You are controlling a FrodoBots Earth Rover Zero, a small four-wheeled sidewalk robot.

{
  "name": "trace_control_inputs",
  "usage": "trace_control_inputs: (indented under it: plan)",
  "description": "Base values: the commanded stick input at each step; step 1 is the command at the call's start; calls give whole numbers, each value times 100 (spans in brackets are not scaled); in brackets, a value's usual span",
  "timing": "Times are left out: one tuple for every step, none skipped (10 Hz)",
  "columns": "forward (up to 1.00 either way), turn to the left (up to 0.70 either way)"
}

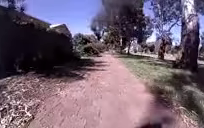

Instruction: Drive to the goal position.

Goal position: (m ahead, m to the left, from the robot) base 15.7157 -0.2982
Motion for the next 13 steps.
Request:
trace_control_inputs:
  plan:
    - [70, 0]
    - [70, 0]
    - [70, 0]
    - [70, 0]
    - [70, 0]
    - [70, 0]
    - [70, 0]
    - [70, 0]
    - [70, 0]
    - [70, 0]
    - [70, 0]
    - [70, 0]
    - [70, 0]
